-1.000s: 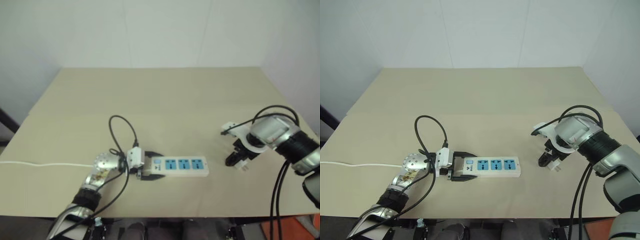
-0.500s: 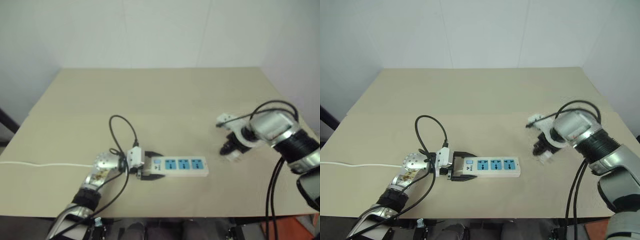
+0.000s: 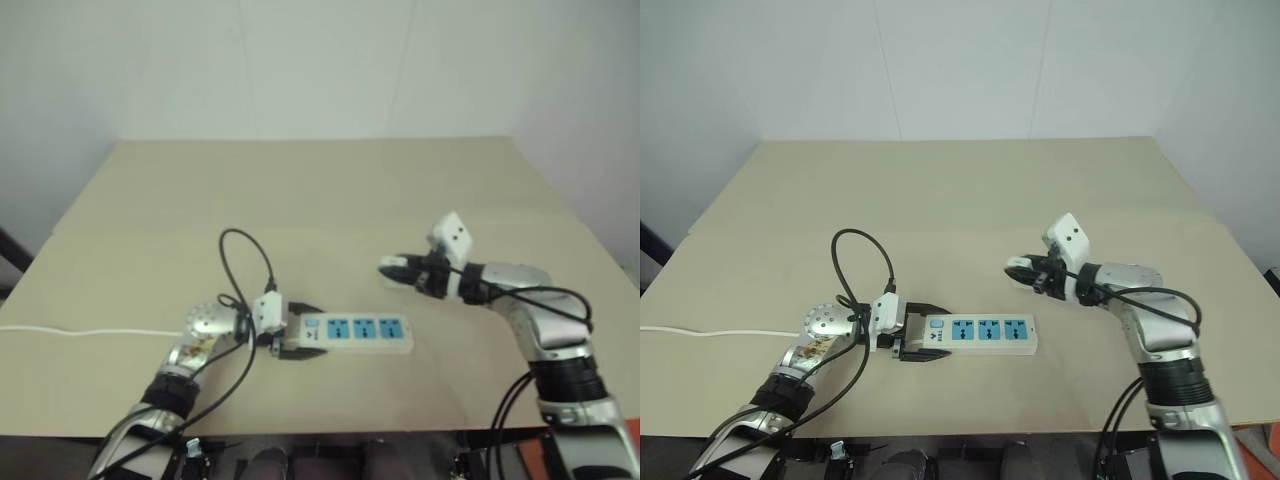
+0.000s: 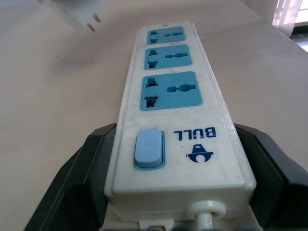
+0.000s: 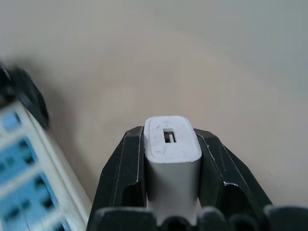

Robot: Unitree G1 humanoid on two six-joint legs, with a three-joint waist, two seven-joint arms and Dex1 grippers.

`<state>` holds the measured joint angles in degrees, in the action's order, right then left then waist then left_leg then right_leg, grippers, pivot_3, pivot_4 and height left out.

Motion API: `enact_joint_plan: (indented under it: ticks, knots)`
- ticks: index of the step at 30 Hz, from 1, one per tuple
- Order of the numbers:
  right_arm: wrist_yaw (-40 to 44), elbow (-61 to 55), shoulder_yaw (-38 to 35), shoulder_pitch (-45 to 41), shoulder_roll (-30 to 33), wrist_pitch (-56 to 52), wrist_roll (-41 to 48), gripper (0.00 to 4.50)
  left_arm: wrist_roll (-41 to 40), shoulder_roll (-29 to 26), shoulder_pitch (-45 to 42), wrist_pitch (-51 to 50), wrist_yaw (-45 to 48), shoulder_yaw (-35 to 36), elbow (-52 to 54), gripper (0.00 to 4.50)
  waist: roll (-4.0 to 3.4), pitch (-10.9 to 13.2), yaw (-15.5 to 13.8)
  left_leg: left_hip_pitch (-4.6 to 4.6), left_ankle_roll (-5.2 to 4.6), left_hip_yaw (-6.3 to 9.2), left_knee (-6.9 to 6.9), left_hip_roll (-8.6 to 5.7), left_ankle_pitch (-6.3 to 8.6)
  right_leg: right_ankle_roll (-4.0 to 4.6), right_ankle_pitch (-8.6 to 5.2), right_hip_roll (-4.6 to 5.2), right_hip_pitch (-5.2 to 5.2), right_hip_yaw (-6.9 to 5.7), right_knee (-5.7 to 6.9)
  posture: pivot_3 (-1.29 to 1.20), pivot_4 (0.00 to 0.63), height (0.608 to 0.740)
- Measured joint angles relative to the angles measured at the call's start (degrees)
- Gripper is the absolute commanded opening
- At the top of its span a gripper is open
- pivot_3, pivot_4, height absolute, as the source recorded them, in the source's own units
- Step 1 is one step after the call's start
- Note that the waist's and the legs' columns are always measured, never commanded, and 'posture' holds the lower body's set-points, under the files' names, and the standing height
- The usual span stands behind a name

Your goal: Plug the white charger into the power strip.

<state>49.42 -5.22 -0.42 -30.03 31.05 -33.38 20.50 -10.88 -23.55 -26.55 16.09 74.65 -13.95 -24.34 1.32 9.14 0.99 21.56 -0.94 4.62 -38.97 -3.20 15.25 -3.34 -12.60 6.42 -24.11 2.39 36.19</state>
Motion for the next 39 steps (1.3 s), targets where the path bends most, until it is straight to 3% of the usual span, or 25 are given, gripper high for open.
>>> enact_joint_plan:
  ticks: [10,19,39]
  knots:
    - [8.0,1.7,3.3,4.1,-7.8,14.8,2.9,1.11,0.0,0.0,-0.2,-0.1,0.3,-0.3,0.0,3.34,-0.01,0.0,-0.1,-0.06,0.0,-0.01,0.02,0.03,0.0,0.0,0.0,-0.06,0.01,0.01,0.0,0.0,0.15,0.74]
    - [13.0,6.7,5.7,4.1,-8.7,23.2,1.8,1.11,0.0,0.0,-0.1,-0.2,0.2,-0.4,0.0,3.34,-0.01,0.0,-0.1,-0.08,0.0,-0.01,0.03,0.04,0.0,0.01,0.0,-0.06,0.01,0.0,-0.01,0.0,0.15,0.74]
    - [17.9,9.1,8.8,4.6,-8.5,25.1,1.0,1.11,0.0,-0.2,0.0,-1.4,0.2,-0.4,0.9,3.34,0.0,0.0,-0.1,-0.08,0.0,-0.01,0.04,0.04,0.0,0.01,0.0,-0.06,-0.01,0.0,-0.02,0.0,0.15,0.74]
